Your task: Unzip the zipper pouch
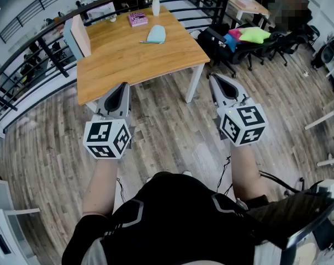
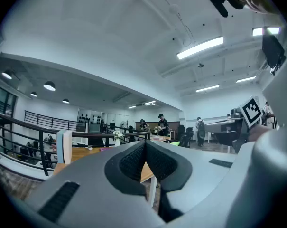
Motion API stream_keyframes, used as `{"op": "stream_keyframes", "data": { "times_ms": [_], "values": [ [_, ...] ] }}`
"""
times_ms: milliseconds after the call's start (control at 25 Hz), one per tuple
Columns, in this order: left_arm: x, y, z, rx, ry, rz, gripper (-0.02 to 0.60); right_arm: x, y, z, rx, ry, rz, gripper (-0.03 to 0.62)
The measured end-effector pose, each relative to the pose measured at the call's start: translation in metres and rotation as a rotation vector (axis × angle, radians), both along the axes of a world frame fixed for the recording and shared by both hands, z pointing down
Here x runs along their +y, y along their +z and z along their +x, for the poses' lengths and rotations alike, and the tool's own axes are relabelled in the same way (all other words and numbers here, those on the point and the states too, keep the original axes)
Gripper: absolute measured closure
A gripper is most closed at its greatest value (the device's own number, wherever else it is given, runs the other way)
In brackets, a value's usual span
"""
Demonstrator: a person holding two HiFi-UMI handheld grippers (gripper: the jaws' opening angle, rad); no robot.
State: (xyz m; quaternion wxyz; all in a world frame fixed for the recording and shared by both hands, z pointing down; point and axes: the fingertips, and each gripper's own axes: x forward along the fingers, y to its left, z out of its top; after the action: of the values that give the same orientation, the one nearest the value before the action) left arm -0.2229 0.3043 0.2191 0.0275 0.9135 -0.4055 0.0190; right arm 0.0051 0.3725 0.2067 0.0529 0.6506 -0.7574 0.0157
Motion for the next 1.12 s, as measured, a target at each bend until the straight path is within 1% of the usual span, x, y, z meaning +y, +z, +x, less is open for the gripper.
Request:
{"op": "stream_keyframes", "data": {
  "times_ms": [120,240,320,520,680,840,1000,1120],
  "values": [
    [0.003,0.006,0.005,-0.039,-0.005,0.009,0.552,0.000,0.004,0.004,-0.004,0.004,0.002,0.586],
    [0.005,0.007,0.006,-0.033,-0.010,0.008,0.552,0.000,0.007,0.007,-0.008,0.003,-0.003,0.586],
    [0.005,0.007,0.003,-0.031,-0.031,0.009,0.552,-0.001,0.007,0.008,-0.020,-0.005,-0.008,0.586],
    [0.009,0.012,0.007,-0.052,-0.034,0.011,0.552,-0.004,0.005,0.007,-0.038,-0.037,-0.003,0.585],
    [0.006,0.015,0.010,-0.093,-0.037,0.022,0.552,-0.005,0.005,0.004,-0.031,-0.057,0.002,0.585],
    [0.006,0.013,0.013,-0.062,-0.025,0.004,0.552,-0.006,0.005,0.008,-0.023,-0.056,-0.009,0.585],
    [0.005,0.016,0.014,-0.089,-0.038,0.010,0.551,-0.003,0.008,0.012,-0.023,-0.053,-0.004,0.583],
    [0.007,0.016,0.018,-0.059,-0.023,-0.003,0.551,-0.003,0.008,0.015,-0.026,-0.053,0.001,0.580]
  ]
}}
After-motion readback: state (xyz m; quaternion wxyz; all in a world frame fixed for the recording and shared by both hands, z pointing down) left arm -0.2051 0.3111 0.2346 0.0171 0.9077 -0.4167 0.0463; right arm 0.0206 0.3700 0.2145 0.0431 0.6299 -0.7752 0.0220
